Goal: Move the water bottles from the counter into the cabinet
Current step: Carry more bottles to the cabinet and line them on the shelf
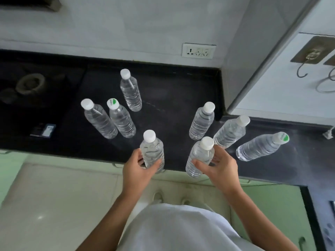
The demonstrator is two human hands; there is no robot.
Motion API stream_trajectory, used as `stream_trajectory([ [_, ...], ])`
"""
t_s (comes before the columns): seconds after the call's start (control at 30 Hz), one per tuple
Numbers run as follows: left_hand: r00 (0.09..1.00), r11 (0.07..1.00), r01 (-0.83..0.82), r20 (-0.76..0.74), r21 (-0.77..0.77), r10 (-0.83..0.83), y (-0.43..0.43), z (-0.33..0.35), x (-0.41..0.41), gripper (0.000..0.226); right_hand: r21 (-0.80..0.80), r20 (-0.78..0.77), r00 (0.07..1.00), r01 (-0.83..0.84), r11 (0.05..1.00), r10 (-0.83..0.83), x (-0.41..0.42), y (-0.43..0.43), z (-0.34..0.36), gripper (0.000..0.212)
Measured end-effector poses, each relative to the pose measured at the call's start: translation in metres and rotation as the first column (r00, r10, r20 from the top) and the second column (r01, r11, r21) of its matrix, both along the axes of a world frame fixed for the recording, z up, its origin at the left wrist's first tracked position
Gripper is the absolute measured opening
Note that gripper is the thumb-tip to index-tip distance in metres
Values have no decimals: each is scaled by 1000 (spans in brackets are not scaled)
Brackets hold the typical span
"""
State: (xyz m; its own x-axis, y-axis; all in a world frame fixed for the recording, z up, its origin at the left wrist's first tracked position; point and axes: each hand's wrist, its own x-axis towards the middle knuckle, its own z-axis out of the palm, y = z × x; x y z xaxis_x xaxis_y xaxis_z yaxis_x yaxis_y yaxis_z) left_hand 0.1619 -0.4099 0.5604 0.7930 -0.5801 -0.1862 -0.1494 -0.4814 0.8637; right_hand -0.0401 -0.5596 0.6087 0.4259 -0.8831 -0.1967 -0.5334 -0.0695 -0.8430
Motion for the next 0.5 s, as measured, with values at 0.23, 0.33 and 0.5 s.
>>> stream_trajectory([
  [0.23,912,912,-409,-11,16,409,59,38,-66,46,49,28,935,-353,934,352,9,-3,-2,52],
  [0.33,801,801,-598,-4,18,598,102,48,-99,47,62,20,855,-519,852,519,26,15,-8,54],
  [0.5,575,573,-818,81,45,814,196,58,-156,53,67,33,646,-763,643,763,62,83,-4,53],
])
